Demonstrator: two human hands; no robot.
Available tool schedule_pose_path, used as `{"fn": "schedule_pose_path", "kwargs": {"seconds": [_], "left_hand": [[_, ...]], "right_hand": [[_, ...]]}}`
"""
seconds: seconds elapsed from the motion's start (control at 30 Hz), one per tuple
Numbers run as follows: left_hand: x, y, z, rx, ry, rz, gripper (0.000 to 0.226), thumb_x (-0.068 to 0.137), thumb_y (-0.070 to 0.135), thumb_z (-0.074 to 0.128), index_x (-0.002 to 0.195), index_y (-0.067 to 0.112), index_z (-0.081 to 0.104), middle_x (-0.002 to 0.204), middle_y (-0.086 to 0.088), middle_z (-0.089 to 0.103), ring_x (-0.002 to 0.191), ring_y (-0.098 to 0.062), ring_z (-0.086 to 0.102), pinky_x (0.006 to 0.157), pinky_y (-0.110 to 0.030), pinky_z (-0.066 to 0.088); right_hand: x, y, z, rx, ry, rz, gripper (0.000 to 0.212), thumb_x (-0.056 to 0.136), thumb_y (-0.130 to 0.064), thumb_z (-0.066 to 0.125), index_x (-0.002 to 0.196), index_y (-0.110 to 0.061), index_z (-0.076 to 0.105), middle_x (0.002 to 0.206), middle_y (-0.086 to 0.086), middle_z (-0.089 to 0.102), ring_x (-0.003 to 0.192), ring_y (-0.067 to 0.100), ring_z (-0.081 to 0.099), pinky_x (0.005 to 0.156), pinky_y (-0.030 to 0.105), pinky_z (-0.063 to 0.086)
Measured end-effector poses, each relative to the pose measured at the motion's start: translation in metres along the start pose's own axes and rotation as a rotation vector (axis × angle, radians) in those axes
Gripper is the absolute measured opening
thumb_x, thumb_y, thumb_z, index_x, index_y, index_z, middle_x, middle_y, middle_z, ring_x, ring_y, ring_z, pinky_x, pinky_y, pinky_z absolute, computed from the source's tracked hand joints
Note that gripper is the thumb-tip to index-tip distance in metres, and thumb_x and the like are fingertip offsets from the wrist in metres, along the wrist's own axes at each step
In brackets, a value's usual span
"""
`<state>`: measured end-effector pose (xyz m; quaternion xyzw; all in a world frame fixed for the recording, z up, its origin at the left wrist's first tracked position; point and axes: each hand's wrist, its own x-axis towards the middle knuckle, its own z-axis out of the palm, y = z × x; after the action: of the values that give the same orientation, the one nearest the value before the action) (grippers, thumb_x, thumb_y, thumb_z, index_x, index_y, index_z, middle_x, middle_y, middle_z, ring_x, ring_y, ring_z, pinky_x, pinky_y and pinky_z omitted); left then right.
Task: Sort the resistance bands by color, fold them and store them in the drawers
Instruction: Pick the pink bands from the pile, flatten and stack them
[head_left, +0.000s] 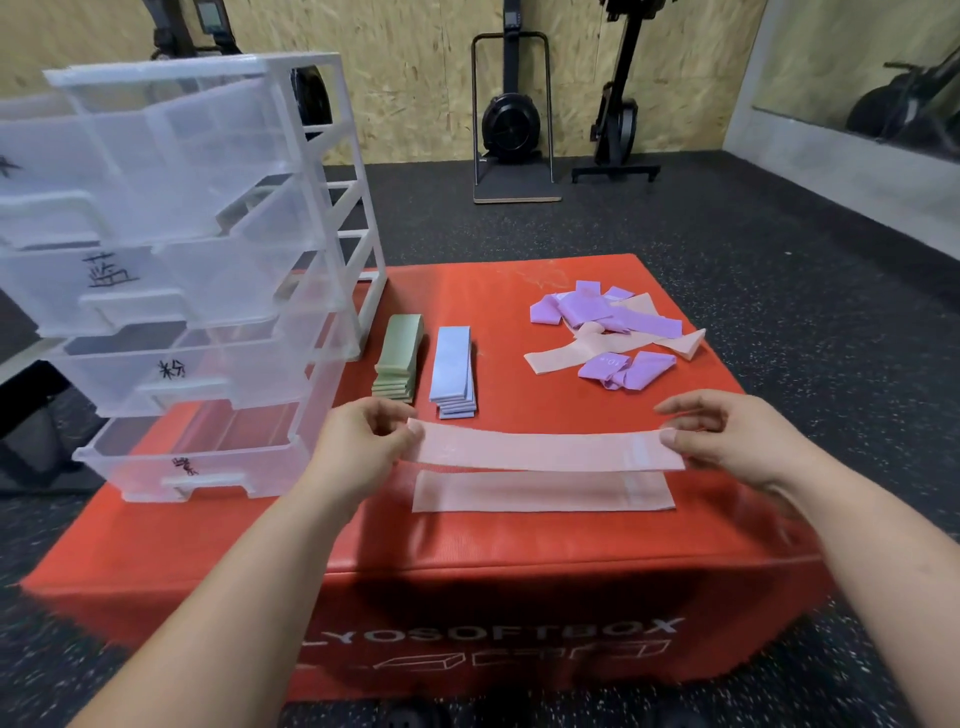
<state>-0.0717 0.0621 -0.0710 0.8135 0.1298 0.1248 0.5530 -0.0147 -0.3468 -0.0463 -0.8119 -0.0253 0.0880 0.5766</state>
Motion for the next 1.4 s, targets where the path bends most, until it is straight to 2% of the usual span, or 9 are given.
{"fn": "schedule_pose_path", "kwargs": {"seconds": [0.17, 0.27, 0.37, 0.5, 0.67, 0.8, 0.9, 1.0, 1.4], "left_hand": [[-0.007, -0.013, 0.001, 0.192, -0.023, -0.005, 0.014, 0.081, 0.027, 0.086, 0.091, 0.028, 0.076, 0.074, 0.005, 0.075, 0.068, -0.017, 0.072, 0.073, -0.042, 0.062], [-0.011, -0.013, 0.005, 0.384, -0.033, 0.048, 0.011, 0.083, 0.031, 0.083, 0.09, 0.032, 0.074, 0.076, 0.009, 0.073, 0.074, -0.011, 0.071, 0.071, -0.031, 0.056], [-0.013, -0.012, 0.011, 0.544, -0.052, 0.099, 0.011, 0.086, 0.027, 0.078, 0.095, 0.03, 0.072, 0.077, 0.011, 0.071, 0.075, -0.004, 0.065, 0.062, -0.021, 0.045], [-0.014, -0.018, 0.012, 0.749, -0.124, 0.16, 0.02, 0.087, 0.03, 0.074, 0.107, 0.031, 0.07, 0.088, 0.009, 0.065, 0.087, -0.019, 0.064, 0.074, -0.035, 0.053], [-0.003, -0.01, 0.001, 0.732, -0.271, 0.284, 0.043, 0.086, 0.037, 0.081, 0.126, 0.036, 0.066, 0.112, 0.013, 0.059, 0.101, -0.013, 0.06, 0.086, -0.032, 0.051], [-0.002, -0.011, -0.006, 0.813, -0.457, 0.381, 0.064, 0.081, 0.032, 0.08, 0.141, 0.036, 0.059, 0.13, 0.016, 0.06, 0.118, -0.011, 0.055, 0.103, -0.034, 0.049], [-0.004, -0.013, -0.005, 0.861, -0.479, 0.398, 0.066, 0.079, 0.035, 0.085, 0.139, 0.039, 0.059, 0.124, 0.021, 0.063, 0.113, -0.009, 0.057, 0.098, -0.029, 0.048], [-0.003, -0.011, -0.006, 0.856, -0.46, 0.386, 0.065, 0.075, 0.039, 0.089, 0.135, 0.039, 0.063, 0.118, 0.021, 0.064, 0.106, -0.009, 0.059, 0.091, -0.027, 0.048], [-0.003, -0.008, 0.0, 0.827, -0.462, 0.409, 0.056, 0.085, 0.061, 0.074, 0.136, 0.04, 0.061, 0.117, 0.018, 0.058, 0.112, -0.008, 0.054, 0.1, -0.034, 0.051]], "right_hand": [[-0.003, 0.015, 0.01, -0.159, 0.082, -0.02, 0.03, 0.082, 0.001, 0.083, 0.102, -0.021, 0.076, 0.092, 0.01, 0.077, 0.072, 0.015, 0.069, 0.071, 0.03, 0.059], [0.001, 0.025, 0.014, -0.388, 0.133, -0.063, 0.029, 0.077, -0.009, 0.088, 0.091, -0.031, 0.075, 0.085, -0.005, 0.077, 0.068, 0.014, 0.07, 0.079, 0.036, 0.058], [-0.002, 0.027, 0.022, -0.559, 0.132, -0.121, 0.031, 0.076, -0.011, 0.087, 0.088, -0.035, 0.072, 0.082, -0.011, 0.074, 0.068, 0.009, 0.067, 0.072, 0.026, 0.052], [-0.005, 0.027, 0.029, -0.757, 0.085, -0.189, 0.035, 0.074, -0.016, 0.089, 0.092, -0.039, 0.07, 0.085, -0.016, 0.065, 0.073, -0.003, 0.058, 0.069, 0.021, 0.041], [-0.002, 0.016, 0.012, -0.742, 0.059, -0.226, 0.038, 0.074, -0.028, 0.091, 0.099, -0.044, 0.068, 0.1, -0.017, 0.067, 0.083, 0.001, 0.061, 0.077, 0.027, 0.047], [-0.003, 0.014, -0.002, -0.746, -0.217, -0.178, 0.065, 0.065, -0.031, 0.097, 0.121, -0.046, 0.066, 0.117, -0.032, 0.066, 0.105, -0.008, 0.063, 0.086, 0.011, 0.045], [-0.003, 0.02, 0.0, -0.78, -0.296, -0.158, 0.069, 0.066, -0.022, 0.096, 0.125, -0.044, 0.066, 0.117, -0.031, 0.067, 0.108, -0.014, 0.061, 0.088, 0.002, 0.042], [-0.002, 0.02, 0.004, -0.825, -0.256, -0.213, 0.059, 0.071, -0.019, 0.093, 0.121, -0.04, 0.069, 0.114, -0.025, 0.069, 0.106, -0.003, 0.064, 0.091, 0.01, 0.047], [0.012, 0.023, 0.009, -0.868, -0.222, -0.288, 0.047, 0.076, -0.043, 0.087, 0.119, -0.045, 0.068, 0.115, -0.026, 0.065, 0.104, -0.003, 0.062, 0.093, 0.021, 0.049]]}}
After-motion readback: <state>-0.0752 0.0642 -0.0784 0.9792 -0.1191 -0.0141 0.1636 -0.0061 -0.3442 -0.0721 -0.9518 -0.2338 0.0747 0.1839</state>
